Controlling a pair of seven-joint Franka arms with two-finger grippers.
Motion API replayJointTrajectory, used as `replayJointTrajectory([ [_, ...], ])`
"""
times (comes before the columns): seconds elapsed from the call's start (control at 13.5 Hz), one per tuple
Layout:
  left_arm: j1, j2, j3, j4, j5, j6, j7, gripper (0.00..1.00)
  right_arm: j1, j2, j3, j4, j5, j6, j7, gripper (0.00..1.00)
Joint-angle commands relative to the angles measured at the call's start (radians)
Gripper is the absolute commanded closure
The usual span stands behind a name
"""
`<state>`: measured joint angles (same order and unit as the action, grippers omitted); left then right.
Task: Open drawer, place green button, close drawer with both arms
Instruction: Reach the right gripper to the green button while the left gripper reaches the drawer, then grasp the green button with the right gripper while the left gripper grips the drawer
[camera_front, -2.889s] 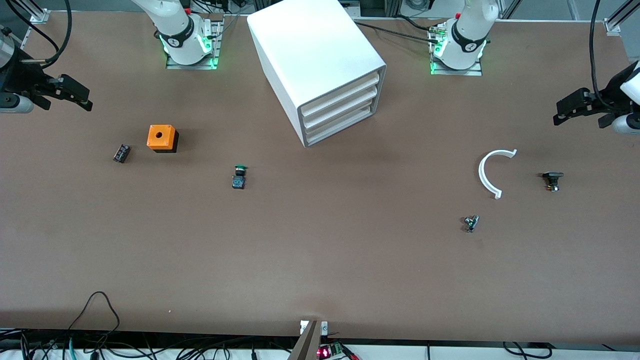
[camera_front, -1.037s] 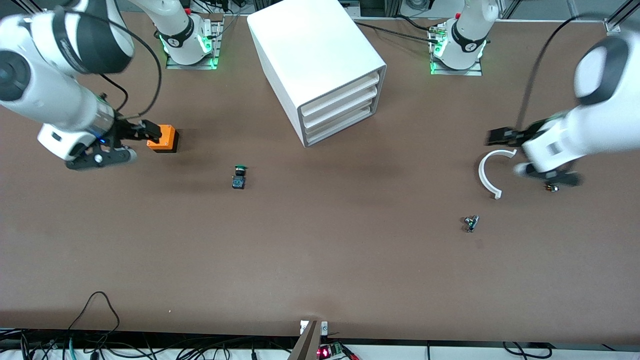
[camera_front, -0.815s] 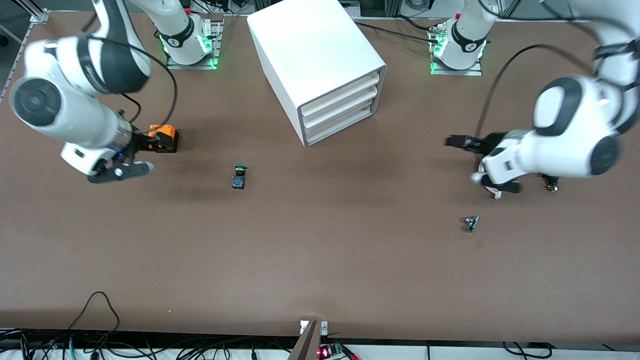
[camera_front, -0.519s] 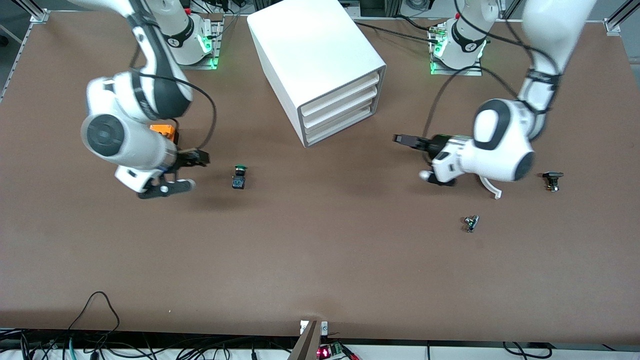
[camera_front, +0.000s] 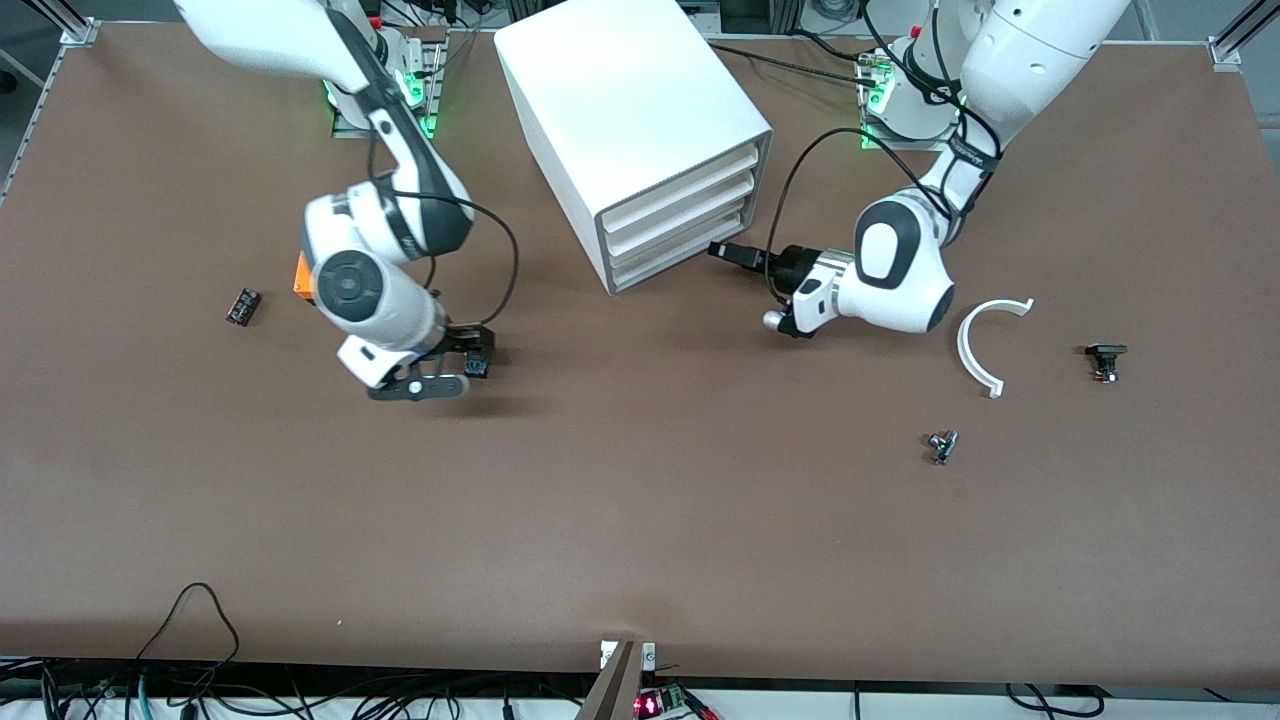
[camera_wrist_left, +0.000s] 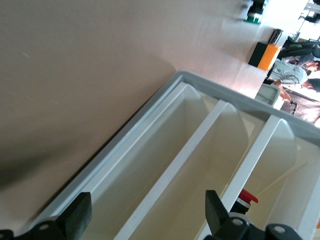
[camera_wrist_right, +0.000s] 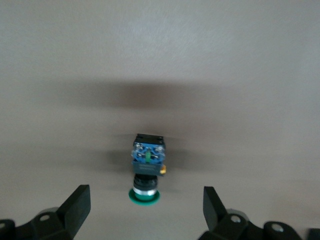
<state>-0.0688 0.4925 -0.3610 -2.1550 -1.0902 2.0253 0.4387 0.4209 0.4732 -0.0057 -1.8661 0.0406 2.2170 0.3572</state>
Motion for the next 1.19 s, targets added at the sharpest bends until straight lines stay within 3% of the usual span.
replayJointTrajectory([
  [0.0,-0.025,0.015,-0.009,-0.009,-0.048,0.016,0.029,0.01,0.007,0.034,0.001,-0.016,0.01,0.053,0.069,0.0],
  [0.3,-0.04,0.034,-0.022,-0.028,-0.05,0.021,0.029,0.04,0.007,0.088,0.001,-0.016,0.013,0.096,0.072,0.0],
  [0.59,-0.045,0.055,-0.102,-0.048,-0.08,0.14,0.029,0.16,0.007,0.114,0.001,-0.016,0.002,0.113,0.111,0.02],
  [0.67,-0.052,0.06,-0.108,-0.052,-0.094,0.16,0.029,0.34,0.009,0.116,0.001,-0.016,-0.001,0.115,0.105,0.09],
  [0.81,-0.054,0.058,-0.108,-0.052,-0.094,0.162,0.029,1.0,0.015,0.116,0.001,-0.015,-0.002,0.113,0.097,0.31],
  [0.96,-0.042,0.051,-0.101,-0.048,-0.086,0.164,0.026,1.0,0.015,0.116,0.001,-0.013,-0.002,0.112,0.091,0.49],
  [1.11,-0.02,0.032,-0.034,-0.02,-0.083,0.167,0.029,1.0,0.015,0.122,0.0,-0.008,-0.001,0.112,0.079,0.61],
])
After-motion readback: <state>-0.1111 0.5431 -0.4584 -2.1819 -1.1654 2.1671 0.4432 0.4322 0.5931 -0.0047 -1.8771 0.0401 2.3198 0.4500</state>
